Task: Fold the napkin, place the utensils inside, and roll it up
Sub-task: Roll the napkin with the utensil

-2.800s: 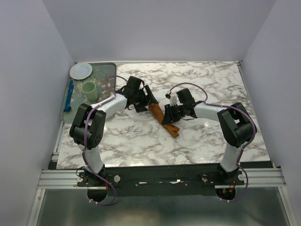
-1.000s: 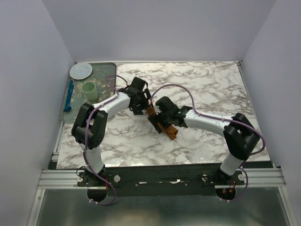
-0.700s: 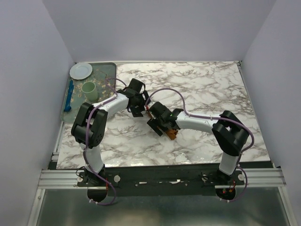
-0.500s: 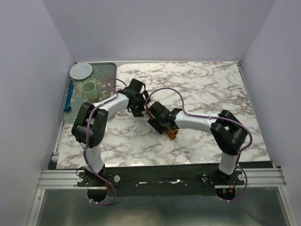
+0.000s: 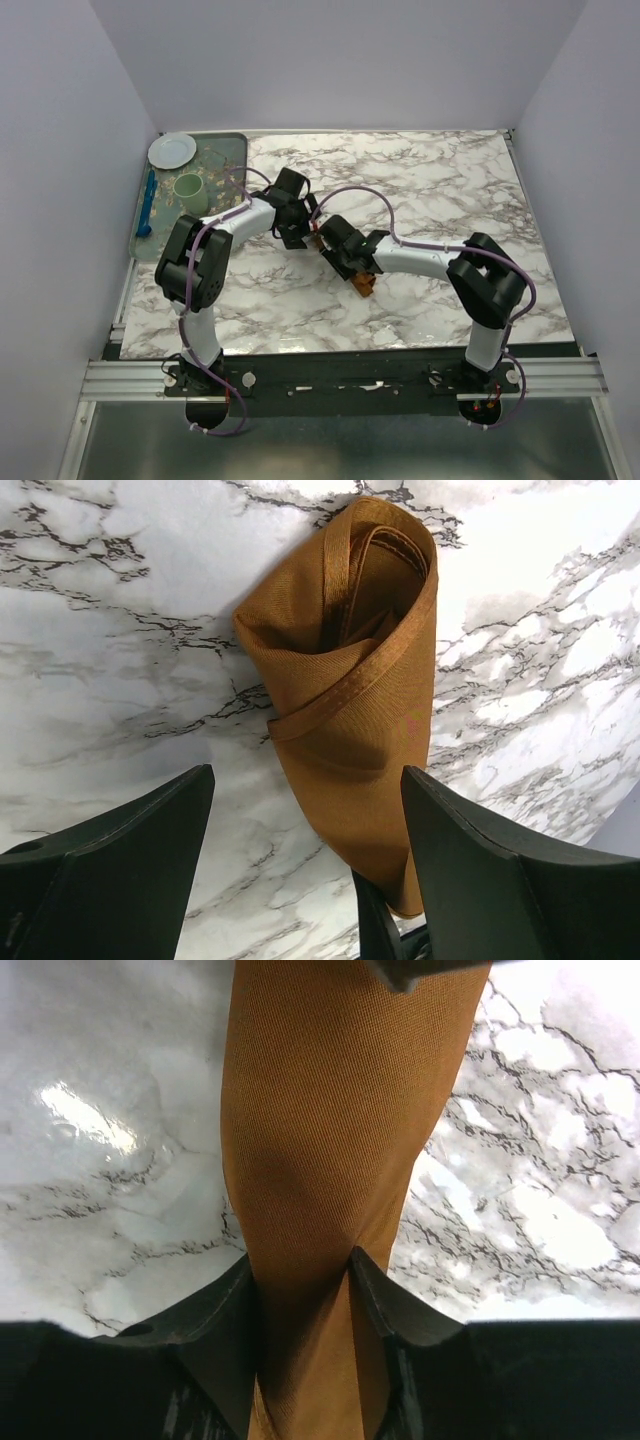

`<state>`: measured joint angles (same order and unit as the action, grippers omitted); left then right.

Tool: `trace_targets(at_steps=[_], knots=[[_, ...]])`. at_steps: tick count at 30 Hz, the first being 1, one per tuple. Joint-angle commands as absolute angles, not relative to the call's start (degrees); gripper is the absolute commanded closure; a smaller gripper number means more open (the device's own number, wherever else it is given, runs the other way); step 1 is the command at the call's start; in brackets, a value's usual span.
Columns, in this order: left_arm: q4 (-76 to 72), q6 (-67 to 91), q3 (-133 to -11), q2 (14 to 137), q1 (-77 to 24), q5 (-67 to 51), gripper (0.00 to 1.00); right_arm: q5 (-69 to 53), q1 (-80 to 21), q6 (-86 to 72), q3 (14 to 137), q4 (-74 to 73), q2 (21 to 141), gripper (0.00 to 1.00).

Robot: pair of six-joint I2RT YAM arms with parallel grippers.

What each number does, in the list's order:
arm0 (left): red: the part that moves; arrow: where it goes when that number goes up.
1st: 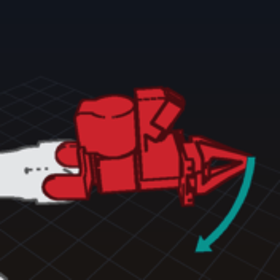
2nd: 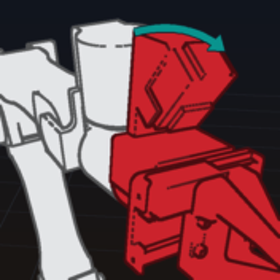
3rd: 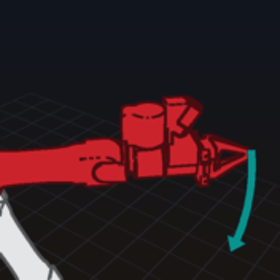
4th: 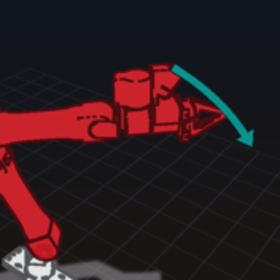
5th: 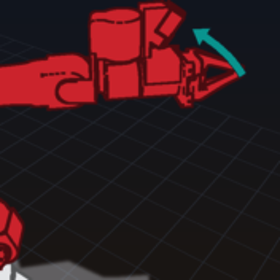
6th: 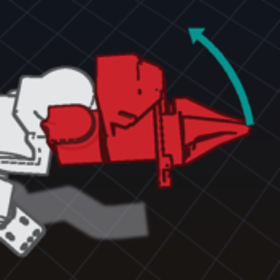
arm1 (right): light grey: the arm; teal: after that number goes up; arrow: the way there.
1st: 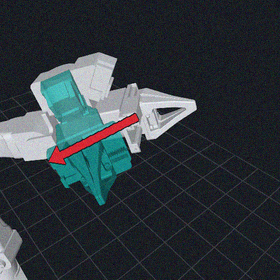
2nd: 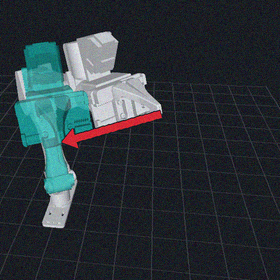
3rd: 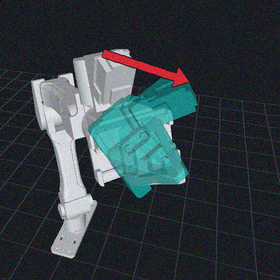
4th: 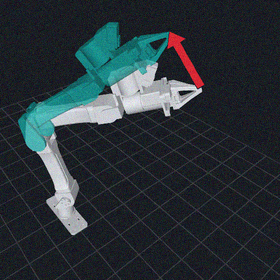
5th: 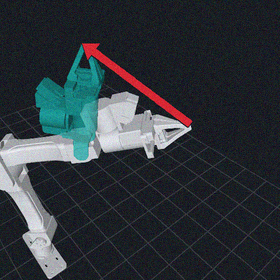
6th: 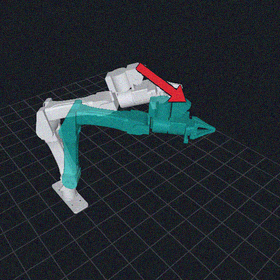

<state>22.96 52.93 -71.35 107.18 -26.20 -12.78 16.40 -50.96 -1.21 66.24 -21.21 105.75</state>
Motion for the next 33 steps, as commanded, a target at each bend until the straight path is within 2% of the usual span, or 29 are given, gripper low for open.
trace_targets(at_steps=[1,5,14,20,33], knots=[[22.41,51.59,-74.09,108.19,-26.63,-16.52,0.15,10.02,-47.55,-4.13,63.2,-18.73,104.5,0.57],[22.15,51.77,-75.06,108.72,-26.98,-17.14,0.16,7.65,-45.71,-3.96,62.75,-18.37,103.54,0.62],[20.04,52.38,-72.86,102.83,-27.51,-13.53,0.16,2.82,-42.55,-3.6,61.35,-16.79,102.48,0.63],[23.1,52.03,-78.13,107.39,-28.39,-16.43,0.15,-4.65,-39.12,-4.57,59.94,-14.59,101.51,0.64],[28.74,52.12,-82.88,110.83,-30.5,-11.69,0.14,-16.43,-34.19,-6.59,58.71,-11.69,102.74,0.65]])
